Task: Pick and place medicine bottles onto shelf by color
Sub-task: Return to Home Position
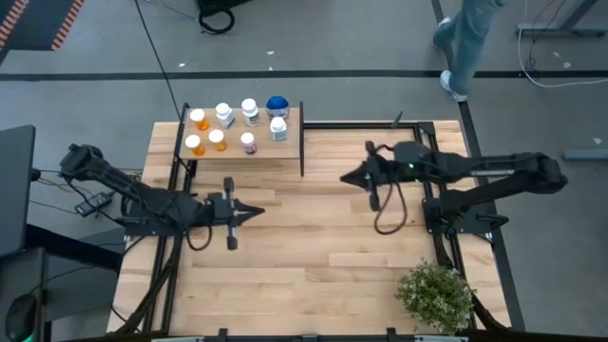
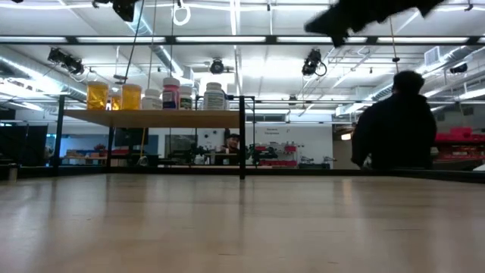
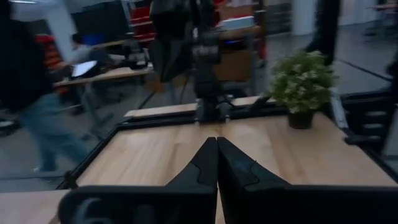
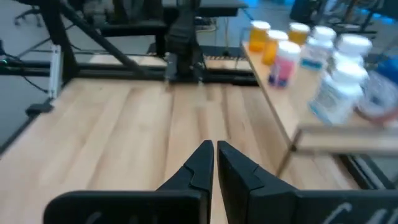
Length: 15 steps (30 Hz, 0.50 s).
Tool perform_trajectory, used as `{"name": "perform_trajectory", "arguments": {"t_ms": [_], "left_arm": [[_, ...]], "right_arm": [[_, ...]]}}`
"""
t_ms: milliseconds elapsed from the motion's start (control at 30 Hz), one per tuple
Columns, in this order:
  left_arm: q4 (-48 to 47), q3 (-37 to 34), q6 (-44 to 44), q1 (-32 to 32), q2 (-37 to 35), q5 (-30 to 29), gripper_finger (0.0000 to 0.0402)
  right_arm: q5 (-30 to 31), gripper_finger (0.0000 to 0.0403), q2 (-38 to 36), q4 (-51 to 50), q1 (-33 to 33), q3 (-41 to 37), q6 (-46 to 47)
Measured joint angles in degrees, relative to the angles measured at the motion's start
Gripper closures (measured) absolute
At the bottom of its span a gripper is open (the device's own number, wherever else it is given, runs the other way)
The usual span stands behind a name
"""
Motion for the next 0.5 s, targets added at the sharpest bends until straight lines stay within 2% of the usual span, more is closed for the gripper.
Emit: {"name": "perform_trajectory", "arguments": {"t_ms": [100, 200, 267, 400, 500], "left_arm": [[-5.4, 0.0, -0.7, 2.7, -4.5, 6.0, 0.0400], [-12.2, -0.1, -3.7, 4.1, -8.0, 6.6, 0.0399], [-13.0, -1.8, -5.2, 4.6, -10.2, 6.0, 0.0400], [-2.5, -11.3, -4.6, 4.8, -15.7, 5.8, 0.0399], [8.1, -19.9, -3.3, 4.8, -20.1, 5.9, 0.0399]], "right_arm": [[2.4, 0.0376, -6.9, 5.8, -0.8, -10.0, 0.8], [2.9, 0.0379, -13.7, 14.4, -1.4, -18.7, 1.5], [2.8, 0.0379, -17.7, 19.1, -1.8, -23.6, 1.5], [2.4, 0.0380, -22.9, 28.0, -2.4, -31.3, 3.0], [1.3, 0.0380, -23.8, 32.8, -3.0, -36.2, 3.0]]}}
